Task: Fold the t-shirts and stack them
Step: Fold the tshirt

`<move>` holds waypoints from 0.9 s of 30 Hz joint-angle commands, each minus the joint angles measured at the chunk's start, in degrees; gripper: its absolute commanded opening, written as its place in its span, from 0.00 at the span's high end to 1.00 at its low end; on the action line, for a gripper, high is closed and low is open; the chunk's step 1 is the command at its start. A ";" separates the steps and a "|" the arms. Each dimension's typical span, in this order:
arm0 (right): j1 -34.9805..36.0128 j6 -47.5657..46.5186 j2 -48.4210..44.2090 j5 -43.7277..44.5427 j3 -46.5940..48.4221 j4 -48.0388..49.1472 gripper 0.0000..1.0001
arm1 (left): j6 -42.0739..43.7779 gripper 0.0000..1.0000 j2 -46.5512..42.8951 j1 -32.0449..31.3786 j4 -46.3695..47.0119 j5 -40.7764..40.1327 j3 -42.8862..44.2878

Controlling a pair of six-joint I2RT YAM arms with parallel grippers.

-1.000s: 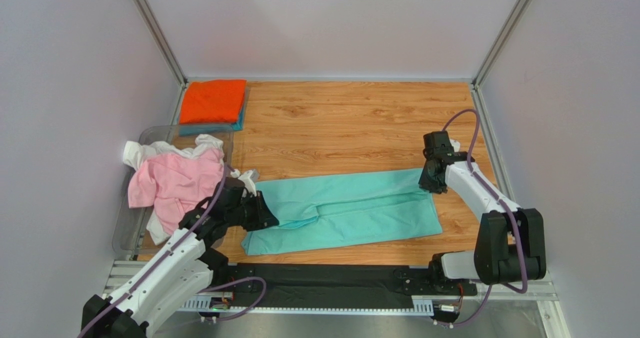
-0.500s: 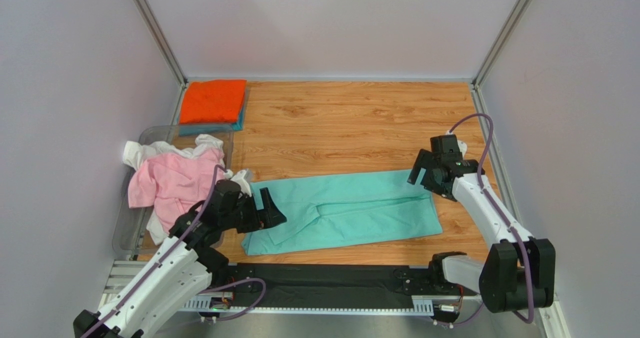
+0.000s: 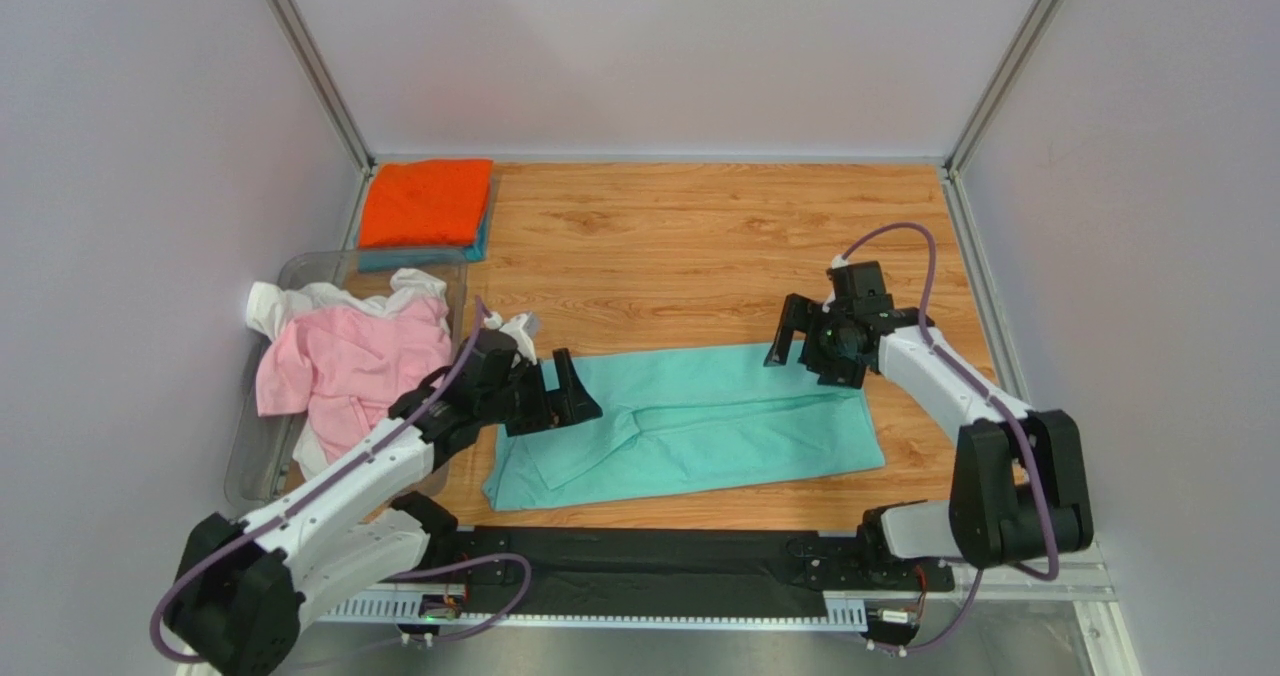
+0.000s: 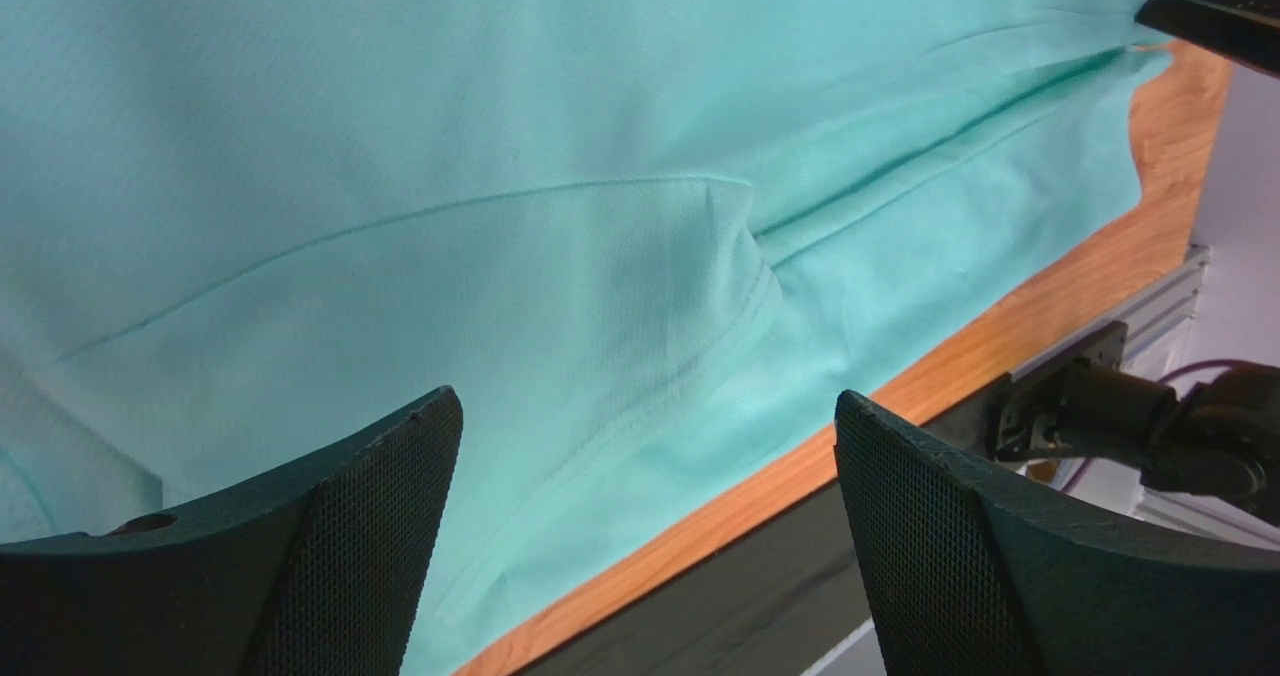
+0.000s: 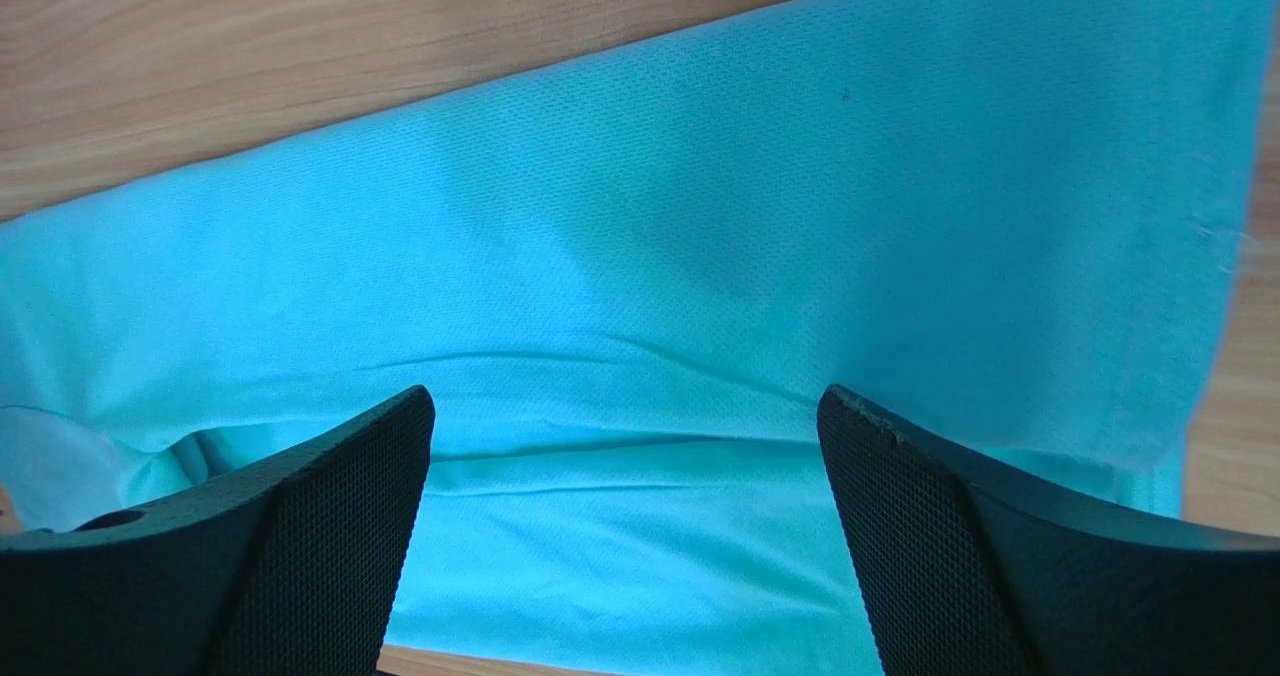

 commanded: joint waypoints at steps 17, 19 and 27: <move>7.67 9.54 -8.78 1.41 -17.32 3.04 0.00 | 4.16 0.00 49.94 3.42 20.70 4.69 20.48; 11.98 11.56 -11.41 1.67 -19.77 1.80 0.00 | 4.96 0.00 54.27 4.57 16.84 4.79 28.82; 30.19 21.75 -26.01 -0.70 -25.32 2.50 0.00 | 6.63 0.00 72.73 5.71 2.50 8.03 56.01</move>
